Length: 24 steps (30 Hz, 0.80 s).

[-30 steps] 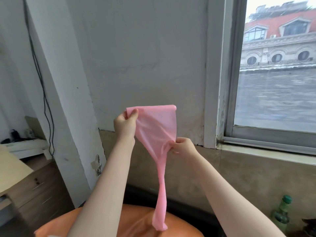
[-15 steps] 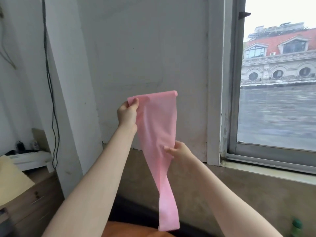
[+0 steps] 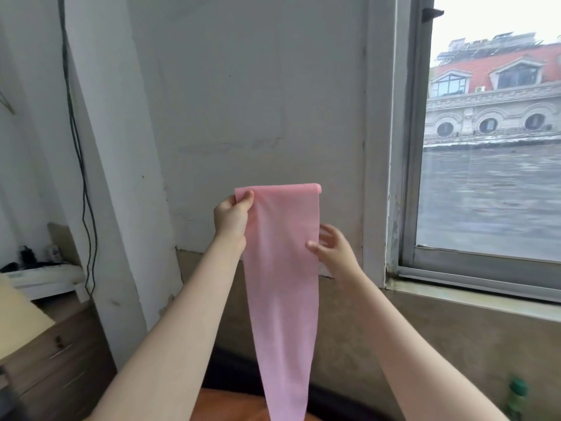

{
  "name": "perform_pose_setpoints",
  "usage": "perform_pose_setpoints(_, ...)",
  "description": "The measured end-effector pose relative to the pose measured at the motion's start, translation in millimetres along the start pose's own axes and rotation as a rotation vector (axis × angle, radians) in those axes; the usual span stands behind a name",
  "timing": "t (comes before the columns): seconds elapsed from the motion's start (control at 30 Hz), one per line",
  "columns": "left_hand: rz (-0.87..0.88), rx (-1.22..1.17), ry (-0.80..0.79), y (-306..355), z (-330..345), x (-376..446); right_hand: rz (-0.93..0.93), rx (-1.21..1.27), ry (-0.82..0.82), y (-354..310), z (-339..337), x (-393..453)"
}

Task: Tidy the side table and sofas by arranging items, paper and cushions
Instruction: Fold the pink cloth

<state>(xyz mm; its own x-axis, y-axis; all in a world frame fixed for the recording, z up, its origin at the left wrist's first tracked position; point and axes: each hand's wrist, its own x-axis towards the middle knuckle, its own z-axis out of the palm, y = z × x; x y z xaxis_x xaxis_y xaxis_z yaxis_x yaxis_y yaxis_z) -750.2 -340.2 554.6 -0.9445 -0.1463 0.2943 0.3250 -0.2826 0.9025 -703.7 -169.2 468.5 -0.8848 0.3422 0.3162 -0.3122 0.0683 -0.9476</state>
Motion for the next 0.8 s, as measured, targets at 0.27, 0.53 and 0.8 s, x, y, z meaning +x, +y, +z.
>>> perform_pose_setpoints(0.27, -0.062, 0.046, -0.123, 1, 20, 10, -0.101, -0.051, 0.16, -77, -3, 43)
perform_pose_setpoints(0.53, -0.055, 0.08, -0.143, -7, 26, 24, -0.133, -0.107, 0.26, -84, 11, 52)
perform_pose_setpoints(0.8, -0.159, -0.19, -0.094, -23, 17, 12, -0.029, 0.051, 0.231, -61, 23, 46)
